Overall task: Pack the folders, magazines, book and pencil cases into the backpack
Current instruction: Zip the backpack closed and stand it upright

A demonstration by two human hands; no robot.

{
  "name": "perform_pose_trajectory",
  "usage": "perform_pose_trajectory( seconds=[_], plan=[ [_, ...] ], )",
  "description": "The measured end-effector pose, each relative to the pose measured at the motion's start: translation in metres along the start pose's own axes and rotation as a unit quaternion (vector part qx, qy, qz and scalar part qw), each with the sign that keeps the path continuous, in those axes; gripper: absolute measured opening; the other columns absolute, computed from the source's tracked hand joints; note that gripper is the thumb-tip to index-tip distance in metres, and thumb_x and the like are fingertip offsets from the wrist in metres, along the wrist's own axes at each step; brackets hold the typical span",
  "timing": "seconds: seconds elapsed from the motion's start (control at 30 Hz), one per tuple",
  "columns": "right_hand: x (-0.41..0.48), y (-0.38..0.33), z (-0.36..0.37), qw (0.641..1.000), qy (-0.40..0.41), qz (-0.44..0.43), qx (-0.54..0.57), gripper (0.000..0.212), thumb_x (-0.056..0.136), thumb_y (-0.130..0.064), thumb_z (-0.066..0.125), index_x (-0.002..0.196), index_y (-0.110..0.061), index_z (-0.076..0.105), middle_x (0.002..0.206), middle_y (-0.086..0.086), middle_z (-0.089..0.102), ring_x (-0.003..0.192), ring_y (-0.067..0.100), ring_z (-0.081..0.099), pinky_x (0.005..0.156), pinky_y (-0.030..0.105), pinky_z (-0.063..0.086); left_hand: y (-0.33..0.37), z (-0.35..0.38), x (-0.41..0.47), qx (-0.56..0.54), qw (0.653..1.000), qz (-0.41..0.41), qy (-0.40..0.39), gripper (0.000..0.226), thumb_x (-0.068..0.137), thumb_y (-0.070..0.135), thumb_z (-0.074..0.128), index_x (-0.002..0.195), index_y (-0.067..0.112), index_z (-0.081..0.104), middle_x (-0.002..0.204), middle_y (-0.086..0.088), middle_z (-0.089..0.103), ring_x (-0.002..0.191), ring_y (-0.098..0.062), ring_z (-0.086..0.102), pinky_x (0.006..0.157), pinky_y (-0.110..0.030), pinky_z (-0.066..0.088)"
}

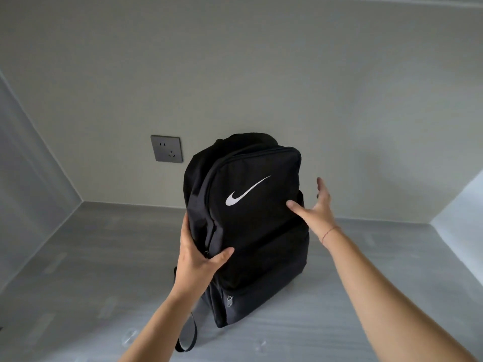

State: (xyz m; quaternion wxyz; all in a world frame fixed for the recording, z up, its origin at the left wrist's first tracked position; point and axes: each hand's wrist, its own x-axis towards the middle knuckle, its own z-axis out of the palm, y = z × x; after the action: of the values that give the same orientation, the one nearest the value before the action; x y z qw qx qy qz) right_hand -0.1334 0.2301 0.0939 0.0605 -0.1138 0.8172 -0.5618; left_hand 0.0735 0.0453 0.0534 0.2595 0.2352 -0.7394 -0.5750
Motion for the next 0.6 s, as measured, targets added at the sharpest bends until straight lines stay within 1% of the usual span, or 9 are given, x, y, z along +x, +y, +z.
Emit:
perform_pose_trajectory(
  seconds=[0.07,0.13,0.27,0.37,0.4,0.43,0.5,0.53,0.6],
  plan=[
    [0.016,0.013,0.000,0.994,-0.097,0.048,0.023,0.109,0.073,-0.033,0.077,0.150,-0.028,0.001,0.158,0.000,0.012,0.144,0.021,0.019,0.114,0.041,0.024,-0.001,0.000,-0.001,0.011,1.000,0.000,-0.001,0.111,0.058,0.028,0.089,0.143,0.037,0.019,0.141,0.015,0.043,0.128,-0.003,0.044,0.107,-0.036,0.040],
    [0.027,0.018,0.002,0.981,-0.167,0.080,0.054,0.110,0.073,-0.033,0.077,0.151,-0.027,-0.001,0.157,0.002,0.019,0.142,0.024,0.025,0.113,0.042,0.028,-0.006,0.000,-0.003,0.030,1.000,0.002,-0.005,0.113,0.056,0.029,0.089,0.144,0.036,0.018,0.142,0.014,0.042,0.128,-0.005,0.043,0.107,-0.036,0.040],
    [0.037,0.019,0.008,0.959,-0.254,0.110,0.063,0.116,0.044,-0.060,0.081,0.142,-0.026,0.029,0.142,0.002,0.044,0.127,0.025,0.045,0.110,0.046,0.036,-0.017,0.001,-0.006,0.043,0.999,-0.020,-0.012,0.119,0.047,0.043,0.088,0.143,0.043,0.017,0.141,0.016,0.041,0.130,-0.008,0.043,0.106,-0.041,0.041],
    [0.035,0.026,0.010,0.948,-0.282,0.114,0.096,0.106,0.040,-0.065,0.082,0.131,-0.022,0.046,0.131,0.002,0.057,0.118,0.023,0.055,0.105,0.044,0.042,-0.019,0.002,-0.002,0.039,0.999,-0.023,-0.014,0.102,0.053,0.031,0.090,0.134,0.047,0.030,0.133,0.021,0.050,0.121,-0.004,0.050,0.097,-0.029,0.044],
    [0.033,0.028,0.011,0.945,-0.285,0.110,0.115,0.100,0.044,-0.062,0.083,0.129,-0.021,0.049,0.129,0.001,0.060,0.117,0.022,0.057,0.103,0.042,0.043,-0.017,0.002,0.002,0.035,0.999,-0.024,-0.019,0.097,0.056,0.026,0.090,0.130,0.049,0.032,0.130,0.022,0.052,0.118,-0.002,0.052,0.093,-0.024,0.044],
    [0.030,0.030,0.011,0.944,-0.281,0.104,0.138,0.086,0.053,-0.053,0.083,0.127,-0.022,0.051,0.127,0.001,0.061,0.115,0.020,0.058,0.101,0.040,0.044,-0.017,0.000,0.006,0.030,0.999,-0.029,-0.026,0.095,0.057,0.023,0.090,0.129,0.049,0.034,0.128,0.023,0.054,0.115,0.000,0.053,0.091,-0.022,0.043],
    [0.026,0.034,0.012,0.945,-0.246,0.094,0.192,0.046,0.076,-0.024,0.075,0.118,-0.022,0.056,0.121,0.002,0.064,0.110,0.020,0.061,0.095,0.036,0.049,-0.016,-0.005,0.022,0.019,0.998,-0.044,-0.050,0.095,0.055,0.023,0.091,0.131,0.044,0.037,0.124,0.022,0.057,0.114,0.000,0.054,0.091,-0.024,0.045],
    [0.023,0.034,0.011,0.948,-0.218,0.087,0.214,0.034,0.082,-0.010,0.068,0.113,-0.020,0.059,0.115,0.003,0.066,0.105,0.022,0.063,0.089,0.033,0.053,-0.014,-0.008,0.032,0.018,0.997,-0.049,-0.064,0.097,0.052,0.025,0.091,0.132,0.041,0.039,0.122,0.022,0.059,0.113,0.000,0.055,0.092,-0.026,0.046],
    [0.019,0.035,0.008,0.950,-0.167,0.081,0.251,0.026,0.084,0.004,0.060,0.103,-0.012,0.062,0.100,0.004,0.072,0.094,0.024,0.066,0.076,0.027,0.058,-0.009,-0.008,0.057,0.028,0.993,-0.051,-0.098,0.100,0.049,0.025,0.092,0.133,0.036,0.039,0.119,0.022,0.059,0.111,-0.002,0.056,0.093,-0.025,0.046]
  ],
)
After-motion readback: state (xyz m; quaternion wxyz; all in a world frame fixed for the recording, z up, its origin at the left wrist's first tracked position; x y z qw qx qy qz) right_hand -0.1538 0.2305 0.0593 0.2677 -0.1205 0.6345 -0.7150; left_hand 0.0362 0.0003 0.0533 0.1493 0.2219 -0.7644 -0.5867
